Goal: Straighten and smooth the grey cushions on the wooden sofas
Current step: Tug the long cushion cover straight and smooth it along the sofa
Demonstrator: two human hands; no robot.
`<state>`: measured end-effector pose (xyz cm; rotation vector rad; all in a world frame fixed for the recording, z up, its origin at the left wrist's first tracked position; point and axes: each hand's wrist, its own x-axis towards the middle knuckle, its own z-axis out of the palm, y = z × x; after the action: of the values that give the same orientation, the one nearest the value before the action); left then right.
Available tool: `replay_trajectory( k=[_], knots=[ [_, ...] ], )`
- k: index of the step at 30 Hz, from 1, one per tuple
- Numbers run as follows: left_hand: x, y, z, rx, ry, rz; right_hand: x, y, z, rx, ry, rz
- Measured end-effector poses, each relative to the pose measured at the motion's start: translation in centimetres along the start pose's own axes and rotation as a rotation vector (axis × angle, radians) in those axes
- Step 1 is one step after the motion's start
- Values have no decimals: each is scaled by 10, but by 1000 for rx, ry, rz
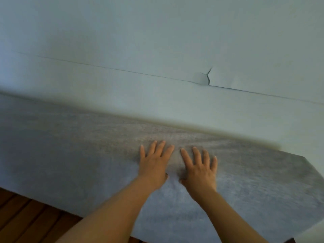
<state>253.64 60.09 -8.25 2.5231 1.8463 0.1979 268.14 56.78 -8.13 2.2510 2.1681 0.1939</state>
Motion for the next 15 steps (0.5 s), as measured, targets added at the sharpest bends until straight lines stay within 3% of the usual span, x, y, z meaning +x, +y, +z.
replay_trajectory(
  k=[5, 15],
  knots=[
    [20, -51, -9, -10, -5, 280, 15, -5, -5, -73, 1, 97],
    [14, -106, -9, -2, 42, 311, 15, -17, -10, -150, -51, 185]
  ],
)
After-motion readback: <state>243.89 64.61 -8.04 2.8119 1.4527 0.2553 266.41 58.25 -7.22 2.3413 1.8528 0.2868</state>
